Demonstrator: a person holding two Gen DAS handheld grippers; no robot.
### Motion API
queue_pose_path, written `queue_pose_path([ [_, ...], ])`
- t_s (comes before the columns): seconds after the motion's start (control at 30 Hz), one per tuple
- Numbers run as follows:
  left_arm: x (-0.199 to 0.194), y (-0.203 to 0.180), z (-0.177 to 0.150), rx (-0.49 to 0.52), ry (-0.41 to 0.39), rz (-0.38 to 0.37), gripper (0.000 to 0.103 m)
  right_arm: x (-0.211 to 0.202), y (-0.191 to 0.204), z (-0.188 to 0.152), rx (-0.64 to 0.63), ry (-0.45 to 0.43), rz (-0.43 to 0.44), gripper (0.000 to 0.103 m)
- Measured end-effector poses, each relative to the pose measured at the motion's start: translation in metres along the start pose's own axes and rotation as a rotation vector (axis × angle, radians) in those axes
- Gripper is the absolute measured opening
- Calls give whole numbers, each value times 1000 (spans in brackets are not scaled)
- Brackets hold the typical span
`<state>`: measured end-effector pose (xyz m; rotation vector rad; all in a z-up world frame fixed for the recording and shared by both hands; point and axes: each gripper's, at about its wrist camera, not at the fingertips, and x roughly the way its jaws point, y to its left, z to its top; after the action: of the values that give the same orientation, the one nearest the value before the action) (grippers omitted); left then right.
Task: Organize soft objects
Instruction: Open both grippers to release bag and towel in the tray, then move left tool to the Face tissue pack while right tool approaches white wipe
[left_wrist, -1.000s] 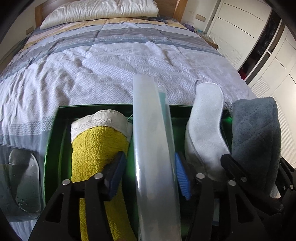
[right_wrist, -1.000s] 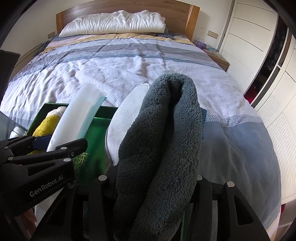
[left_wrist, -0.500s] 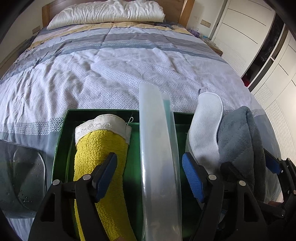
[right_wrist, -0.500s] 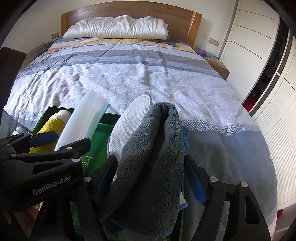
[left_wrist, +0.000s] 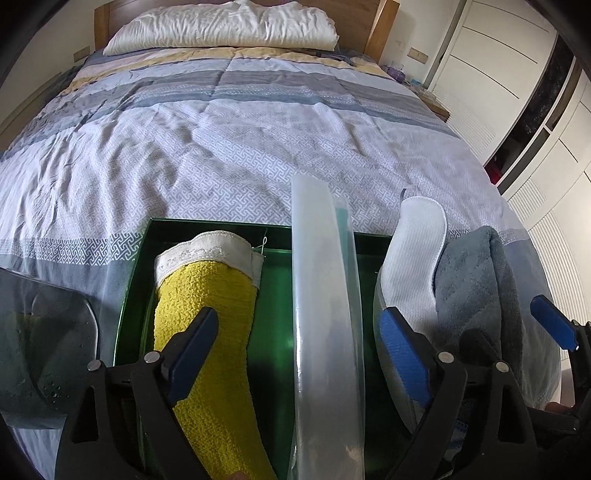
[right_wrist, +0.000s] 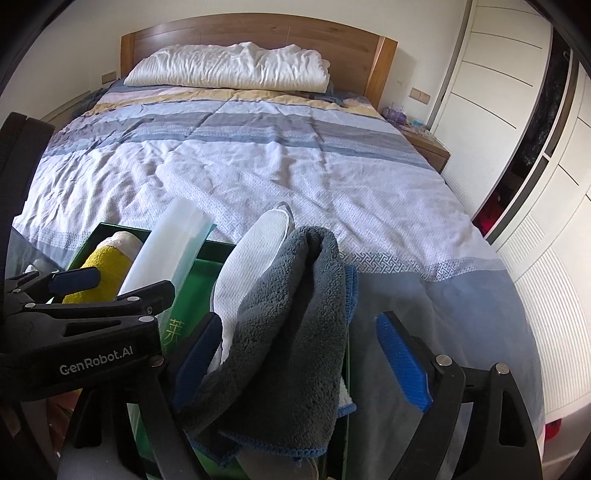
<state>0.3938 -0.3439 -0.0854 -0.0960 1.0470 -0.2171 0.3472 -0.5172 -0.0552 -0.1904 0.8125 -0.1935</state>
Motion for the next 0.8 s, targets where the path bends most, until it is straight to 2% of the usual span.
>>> queue_pose_path([
  [0.1,-1,2,0,-9,-3,1,91,-3,0,0,-2,-8,-6,91],
  [0.3,-5,4,0,-15,-19,14,97,-9,-1,-3,0,-26,-13,103],
  [0.37,-7,5,0,-19,-23,19,102,-13,0,-5,-4,-34,-15,103],
  [0.8,-35,-2,0,-1,-76,-7,102,-41,0,-12,-17,-55,-46,103],
])
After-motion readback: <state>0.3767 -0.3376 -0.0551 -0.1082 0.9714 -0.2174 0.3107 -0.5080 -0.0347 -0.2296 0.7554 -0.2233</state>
